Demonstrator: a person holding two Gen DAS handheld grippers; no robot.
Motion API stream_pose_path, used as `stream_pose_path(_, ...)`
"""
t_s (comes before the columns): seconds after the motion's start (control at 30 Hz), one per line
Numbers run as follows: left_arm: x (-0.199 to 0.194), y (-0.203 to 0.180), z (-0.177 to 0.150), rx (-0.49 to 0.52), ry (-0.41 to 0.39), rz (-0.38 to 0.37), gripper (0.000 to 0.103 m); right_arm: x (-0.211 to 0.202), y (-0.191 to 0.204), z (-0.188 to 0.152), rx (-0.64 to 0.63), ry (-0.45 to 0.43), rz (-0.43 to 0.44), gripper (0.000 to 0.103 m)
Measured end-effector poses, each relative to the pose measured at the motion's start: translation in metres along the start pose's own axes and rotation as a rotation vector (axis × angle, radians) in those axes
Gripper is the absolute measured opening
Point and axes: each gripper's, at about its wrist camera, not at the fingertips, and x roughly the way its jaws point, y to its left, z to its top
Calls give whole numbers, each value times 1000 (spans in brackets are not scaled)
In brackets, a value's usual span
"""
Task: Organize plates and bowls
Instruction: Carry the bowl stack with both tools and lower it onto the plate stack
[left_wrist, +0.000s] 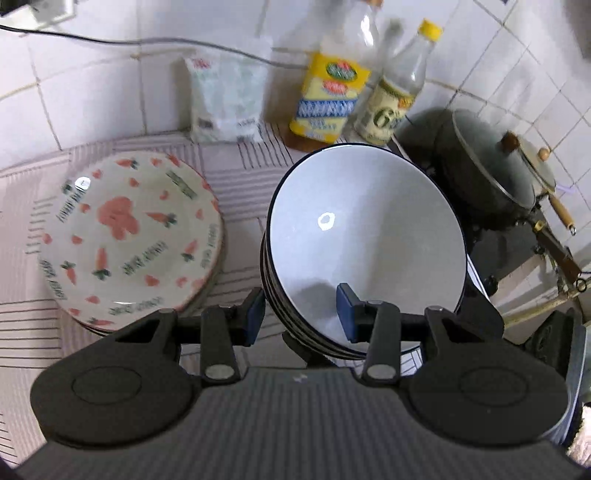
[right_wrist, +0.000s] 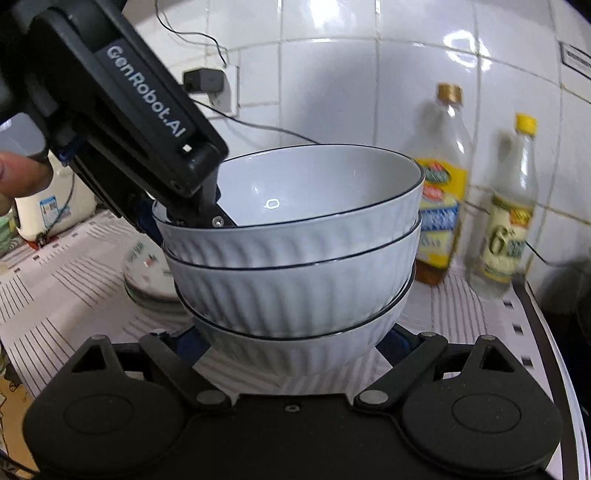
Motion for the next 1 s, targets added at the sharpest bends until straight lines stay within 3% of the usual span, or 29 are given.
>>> stream_pose_path(0.2, -28, 39, 5, -49, -22, 35, 40, 21, 26, 27, -62, -29, 62, 95)
stream_pose_path(0.5, -44, 97, 14, -90, -8, 157, 40, 79, 62, 56, -122, -40, 191, 95)
stream_pose_path(0.73, -31, 123, 31, -92, 6, 191, 40, 110, 72, 64, -107, -24, 221, 95)
stream_pose_path(1.0, 2, 150, 40, -109, 74, 179, 40, 141, 75, 55, -90, 36, 207, 95)
